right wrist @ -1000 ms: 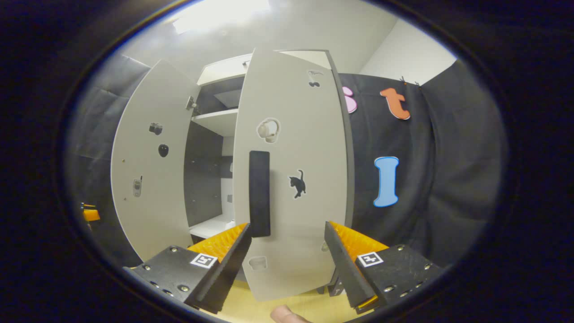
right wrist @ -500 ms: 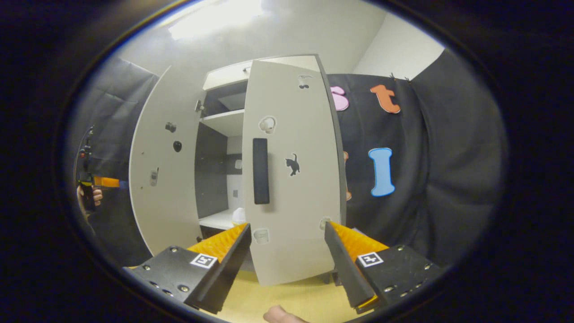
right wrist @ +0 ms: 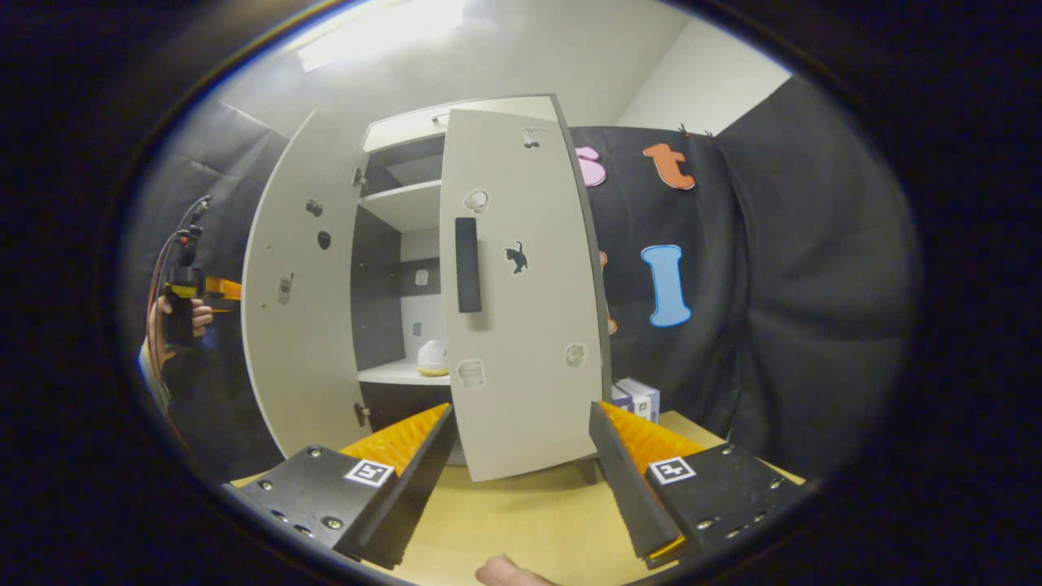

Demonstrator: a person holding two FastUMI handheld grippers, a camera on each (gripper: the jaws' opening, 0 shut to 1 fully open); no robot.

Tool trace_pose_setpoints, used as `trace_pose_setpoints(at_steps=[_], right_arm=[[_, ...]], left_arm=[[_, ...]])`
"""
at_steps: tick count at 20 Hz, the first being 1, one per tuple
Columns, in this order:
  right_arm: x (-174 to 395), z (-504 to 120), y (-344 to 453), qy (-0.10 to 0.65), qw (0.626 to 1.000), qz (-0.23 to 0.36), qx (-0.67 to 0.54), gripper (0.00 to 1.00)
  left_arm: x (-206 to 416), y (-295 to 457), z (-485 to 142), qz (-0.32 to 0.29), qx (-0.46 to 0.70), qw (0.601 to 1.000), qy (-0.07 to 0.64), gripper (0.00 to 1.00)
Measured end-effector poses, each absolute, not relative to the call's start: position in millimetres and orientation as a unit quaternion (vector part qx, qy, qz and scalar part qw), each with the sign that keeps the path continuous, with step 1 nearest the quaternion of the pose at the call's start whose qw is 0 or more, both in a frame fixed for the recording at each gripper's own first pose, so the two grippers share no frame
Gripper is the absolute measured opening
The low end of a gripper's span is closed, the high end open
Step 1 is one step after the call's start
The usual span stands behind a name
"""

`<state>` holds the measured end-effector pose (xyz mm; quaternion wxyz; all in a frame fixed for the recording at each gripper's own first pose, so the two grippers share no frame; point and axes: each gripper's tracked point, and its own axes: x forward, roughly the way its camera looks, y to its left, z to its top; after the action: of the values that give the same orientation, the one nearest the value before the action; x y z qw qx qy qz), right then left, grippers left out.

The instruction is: Grab one shoe with the right hand and put it into the shoe cabinet, grab the other shoe with the left hand and put it into the shoe cabinet; then close the right door with the right hand and the left door with the left hand.

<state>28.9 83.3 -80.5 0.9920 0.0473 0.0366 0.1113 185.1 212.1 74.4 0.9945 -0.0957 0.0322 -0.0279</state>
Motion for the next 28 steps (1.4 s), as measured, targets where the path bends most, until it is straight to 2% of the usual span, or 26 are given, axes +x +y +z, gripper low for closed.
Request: trace_pose_setpoints(at_steps=[3,4,6,7,8,9,10,15,16,17,18,19,20,21,22,23,28], right_arm=[[7.8,-87.1,88.0,0.038,0.989,0.134,0.044,0.98],[3.1,-86.0,85.7,0.031,0.990,0.134,0.030,0.98],[-4.9,-90.1,80.7,0.025,0.991,0.133,0.017,0.98],[-8.8,-92.3,83.6,0.025,0.990,0.137,0.018,0.98],[-11.0,-94.7,85.8,0.028,0.989,0.143,0.021,0.98],[-10.7,-96.2,84.3,0.029,0.989,0.146,0.023,0.98],[-10.7,-97.1,82.4,0.030,0.989,0.144,0.023,0.98],[-10.2,-106.2,62.1,0.034,0.991,0.127,0.014,0.98],[-8.9,-106.6,55.1,0.036,0.992,0.119,0.015,0.98],[-5.5,-105.1,46.6,0.035,0.993,0.108,0.018,0.98],[-3.5,-102.4,40.8,0.032,0.994,0.098,0.022,0.98],[-2.8,-101.7,37.0,0.032,0.995,0.090,0.027,0.98],[-1.6,-101.8,34.1,0.032,0.995,0.087,0.029,0.98],[-1.4,-102.2,31.9,0.033,0.995,0.085,0.030,0.98],[-0.4,-101.2,28.1,0.033,0.996,0.081,0.030,0.98],[0.7,-102.3,20.4,0.036,0.996,0.072,0.031,0.98],[0.9,-98.7,9.9,0.037,0.997,0.053,0.033,0.98]], left_arm=[[192.0,184.2,62.3,-0.041,-0.079,0.993,0.076,0.93],[193.5,164.3,61.7,-0.057,-0.080,0.991,0.089,1.00],[195.4,151.9,71.6,-0.048,-0.072,0.993,0.085,0.89],[195.4,149.4,72.0,-0.046,-0.068,0.993,0.082,0.88],[192.6,143.4,73.7,-0.045,-0.066,0.993,0.084,0.92],[192.4,134.0,73.4,-0.048,-0.063,0.993,0.085,0.87],[192.5,124.6,73.8,-0.052,-0.061,0.993,0.086,0.93],[192.4,90.0,81.6,-0.060,-0.026,0.995,0.072,0.93],[192.5,85.1,80.9,-0.056,-0.016,0.996,0.069,0.87],[193.7,80.3,80.4,-0.056,-0.011,0.996,0.070,0.93],[195.3,74.6,78.6,-0.060,-0.013,0.996,0.069,0.93],[198.0,72.8,79.1,-0.065,-0.017,0.995,0.069,0.88],[199.8,71.4,78.0,-0.069,-0.019,0.995,0.070,0.93],[202.0,68.3,76.9,-0.071,-0.018,0.995,0.073,0.87],[205.3,61.6,78.3,-0.074,-0.016,0.995,0.072,0.93],[210.9,53.4,81.2,-0.078,-0.014,0.995,0.063,0.88],[222.1,17.4,70.1,-0.100,-0.035,0.992,0.071,0.91]])
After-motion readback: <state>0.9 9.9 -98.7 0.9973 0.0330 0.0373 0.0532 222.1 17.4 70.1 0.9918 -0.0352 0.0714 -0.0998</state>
